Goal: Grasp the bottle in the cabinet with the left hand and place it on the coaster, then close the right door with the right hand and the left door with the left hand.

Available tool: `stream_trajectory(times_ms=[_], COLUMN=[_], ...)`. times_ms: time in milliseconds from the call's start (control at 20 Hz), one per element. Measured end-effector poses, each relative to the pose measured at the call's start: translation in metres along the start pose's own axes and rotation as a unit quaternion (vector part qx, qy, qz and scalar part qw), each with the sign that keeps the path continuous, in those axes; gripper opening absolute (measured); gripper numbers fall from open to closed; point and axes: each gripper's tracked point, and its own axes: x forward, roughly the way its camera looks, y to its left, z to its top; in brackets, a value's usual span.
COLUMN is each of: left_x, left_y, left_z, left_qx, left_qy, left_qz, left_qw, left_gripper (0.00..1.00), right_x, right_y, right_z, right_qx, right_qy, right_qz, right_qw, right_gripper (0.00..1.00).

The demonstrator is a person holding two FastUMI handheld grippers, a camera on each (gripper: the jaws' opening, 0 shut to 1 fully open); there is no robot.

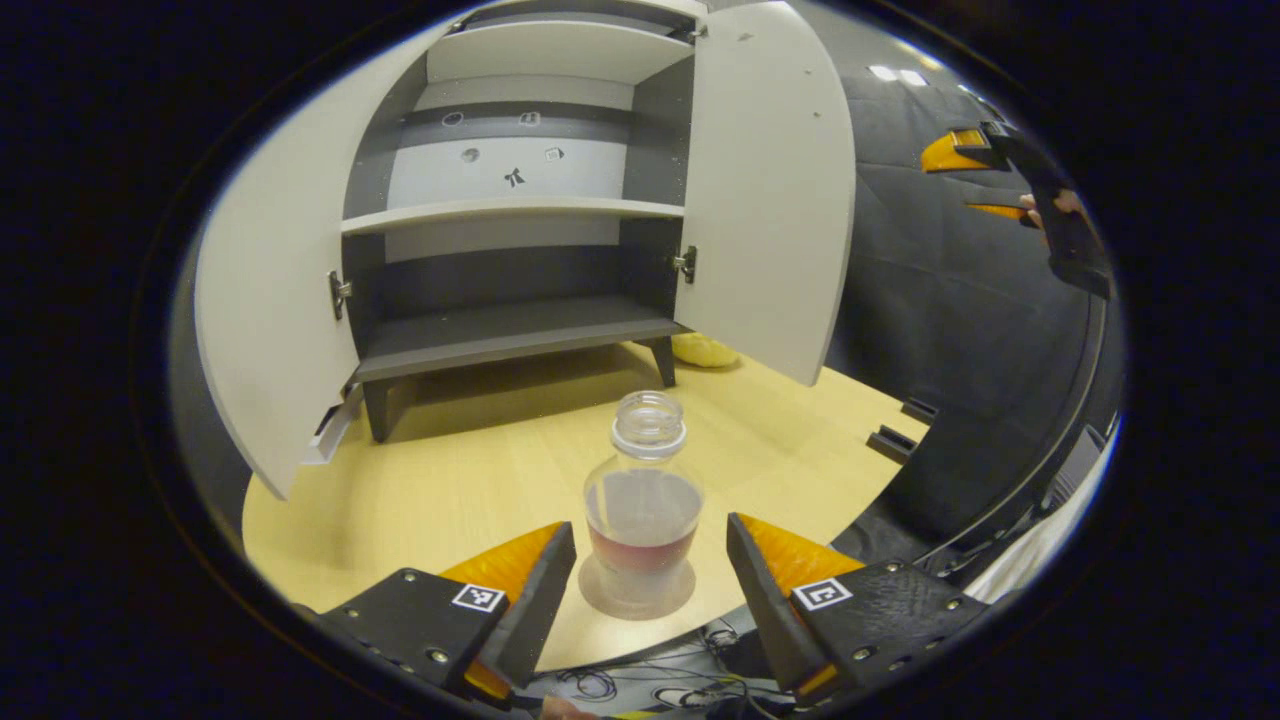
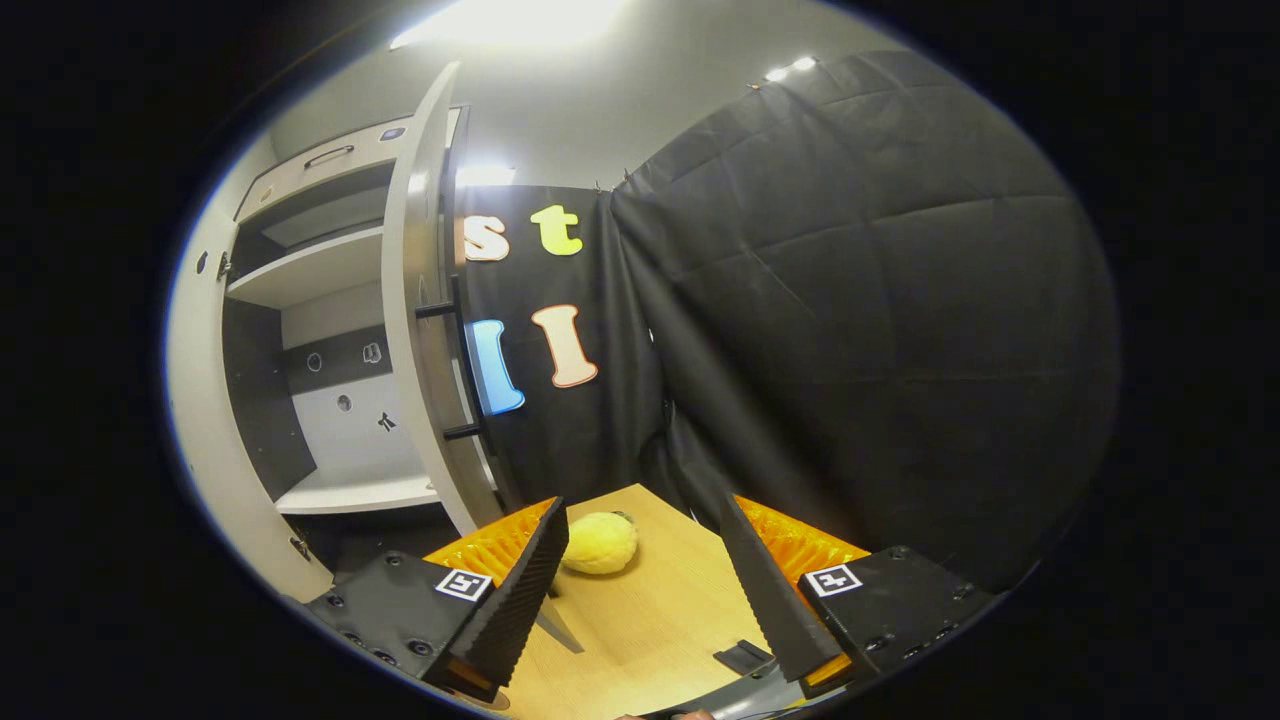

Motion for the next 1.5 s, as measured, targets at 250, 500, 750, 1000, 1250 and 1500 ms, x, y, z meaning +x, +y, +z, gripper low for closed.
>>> stream_trajectory(times_ms=[250, 500, 750, 1000, 1250, 1500], left_x=[-0.052, -0.120, -0.175, -0.197, -0.210, -0.219], left_y=[0.027, 0.096, 0.128, 0.132, 0.141, 0.147], left_z=[0.042, 0.147, 0.247, 0.313, 0.354, 0.354], left_qx=[-0.033, -0.028, -0.020, -0.040, -0.070, -0.084], left_qy=[-0.041, -0.134, -0.206, -0.233, -0.237, -0.241], left_qz=[0.044, 0.162, 0.226, 0.257, 0.301, 0.353], left_qw=[0.998, 0.977, 0.952, 0.937, 0.921, 0.900], left_gripper=[0.88, 0.88, 0.88, 0.94, 0.94, 0.91], right_x=[0.002, 0.011, 0.030, 0.058, 0.089, 0.120], right_y=[0.000, -0.001, 0.007, 0.019, 0.026, 0.031], right_z=[0.006, 0.015, 0.040, 0.054, 0.064, 0.079], right_qx=[-0.002, -0.003, 0.002, 0.023, 0.026, 0.023], right_qy=[-0.012, -0.023, -0.041, -0.050, -0.043, -0.032], right_qz=[-0.001, -0.007, 0.001, 0.030, 0.066, 0.111], right_qw=[1.000, 1.000, 0.999, 0.998, 0.997, 0.993], right_gripper=[0.98, 0.98, 0.98, 0.98, 0.92, 0.92])
